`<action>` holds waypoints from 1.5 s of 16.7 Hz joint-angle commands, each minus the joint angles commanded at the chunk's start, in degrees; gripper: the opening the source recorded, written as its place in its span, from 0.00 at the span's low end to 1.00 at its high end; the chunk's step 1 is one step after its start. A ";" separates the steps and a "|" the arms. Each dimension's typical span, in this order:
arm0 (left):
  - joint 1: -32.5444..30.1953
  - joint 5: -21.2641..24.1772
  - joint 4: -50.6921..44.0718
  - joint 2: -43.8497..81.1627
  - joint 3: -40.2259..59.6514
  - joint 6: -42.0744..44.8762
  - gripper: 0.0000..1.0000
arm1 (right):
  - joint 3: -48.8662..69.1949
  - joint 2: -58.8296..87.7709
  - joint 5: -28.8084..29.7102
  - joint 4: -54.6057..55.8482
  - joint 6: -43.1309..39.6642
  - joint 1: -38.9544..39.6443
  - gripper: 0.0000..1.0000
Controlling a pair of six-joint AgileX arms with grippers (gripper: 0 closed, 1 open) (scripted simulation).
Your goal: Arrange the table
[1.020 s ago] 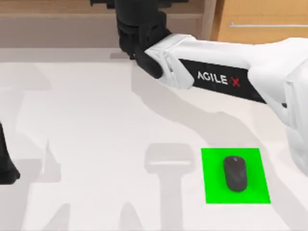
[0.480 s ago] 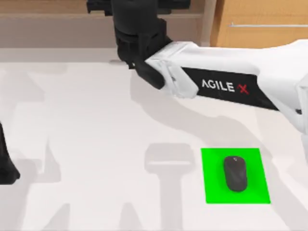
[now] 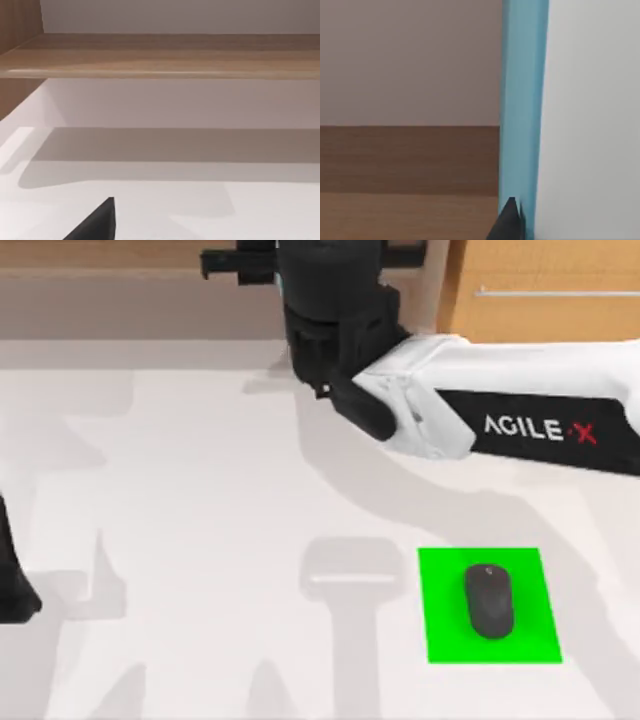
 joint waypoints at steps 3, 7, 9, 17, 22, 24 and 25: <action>0.00 0.00 0.00 0.00 0.00 0.00 1.00 | -11.15 -7.87 -7.34 1.75 4.88 -0.97 0.00; 0.00 0.00 0.00 0.00 0.00 0.00 1.00 | -27.03 -18.80 -19.48 4.59 13.49 -3.47 0.00; 0.00 0.00 0.00 0.00 0.00 0.00 1.00 | -34.76 -23.56 -26.03 5.87 18.65 -5.57 0.00; 0.00 0.00 0.00 0.00 0.00 0.00 1.00 | -56.48 -34.06 -49.25 8.79 42.09 -23.16 0.00; 0.00 0.00 0.00 0.00 0.00 0.00 1.00 | -58.32 -33.40 -57.66 8.67 56.53 -42.37 0.00; 0.00 0.00 0.00 0.00 0.00 0.00 1.00 | -56.68 -31.77 -59.82 8.40 61.79 -50.38 0.00; 0.00 0.00 0.00 0.00 0.00 0.00 1.00 | -55.46 -30.75 -60.75 8.26 64.28 -54.22 0.00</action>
